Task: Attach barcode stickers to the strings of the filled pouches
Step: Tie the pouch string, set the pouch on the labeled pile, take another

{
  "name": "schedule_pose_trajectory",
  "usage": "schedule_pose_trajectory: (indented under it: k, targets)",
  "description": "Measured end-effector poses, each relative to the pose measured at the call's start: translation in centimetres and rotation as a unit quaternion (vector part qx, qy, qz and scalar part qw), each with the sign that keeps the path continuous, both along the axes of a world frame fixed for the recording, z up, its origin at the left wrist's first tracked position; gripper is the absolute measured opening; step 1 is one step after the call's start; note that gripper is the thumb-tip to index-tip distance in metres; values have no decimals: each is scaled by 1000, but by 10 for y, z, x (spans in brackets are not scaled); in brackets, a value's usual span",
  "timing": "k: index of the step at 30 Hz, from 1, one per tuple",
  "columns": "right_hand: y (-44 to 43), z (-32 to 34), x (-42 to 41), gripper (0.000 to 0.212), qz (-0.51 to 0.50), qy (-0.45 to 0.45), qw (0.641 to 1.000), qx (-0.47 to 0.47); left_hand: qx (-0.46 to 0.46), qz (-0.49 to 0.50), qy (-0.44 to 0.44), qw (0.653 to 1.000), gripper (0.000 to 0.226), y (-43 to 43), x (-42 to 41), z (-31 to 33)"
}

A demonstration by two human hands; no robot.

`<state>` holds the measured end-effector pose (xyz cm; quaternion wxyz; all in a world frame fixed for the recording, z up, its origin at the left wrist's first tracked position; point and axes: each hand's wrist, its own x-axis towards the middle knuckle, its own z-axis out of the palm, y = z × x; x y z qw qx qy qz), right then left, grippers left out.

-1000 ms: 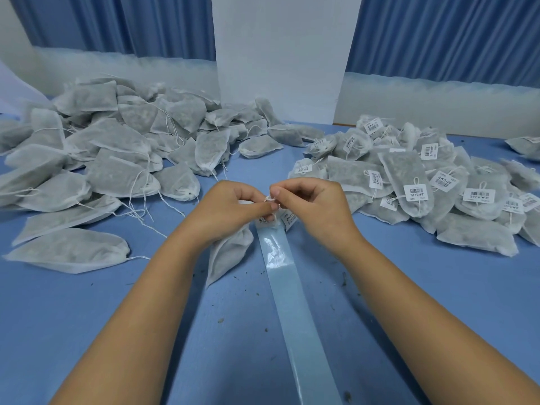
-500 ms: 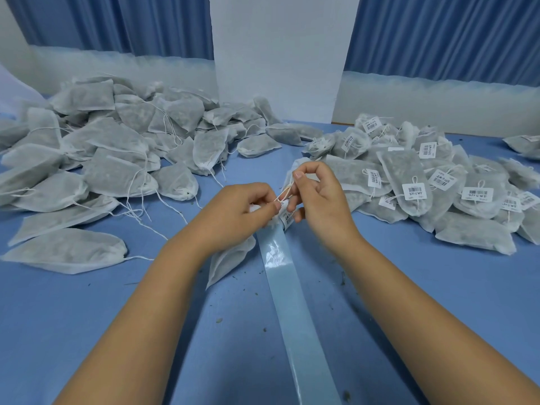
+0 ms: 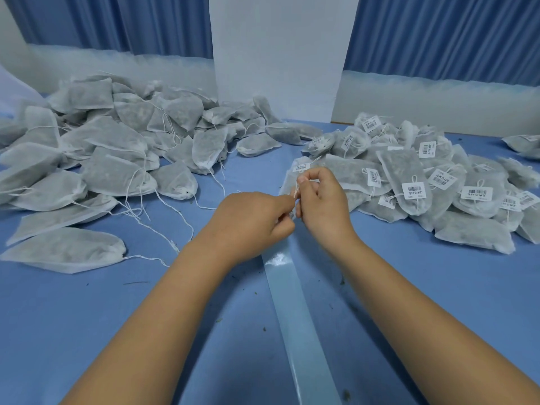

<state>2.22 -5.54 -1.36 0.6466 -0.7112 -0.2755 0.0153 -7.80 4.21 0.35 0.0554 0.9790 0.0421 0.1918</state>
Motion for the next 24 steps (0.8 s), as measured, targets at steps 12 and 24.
schedule_pose_trajectory:
  k: [12, 24]
  targets:
    - [-6, 10, 3, 8, 32, 73, 994, 77, -303, -4, -30, 952, 19, 28, -4, -7]
    - [-9, 17, 5, 8, 49, 36, 991, 118, -436, 57, -102, 892, 32, 60, -10, -6]
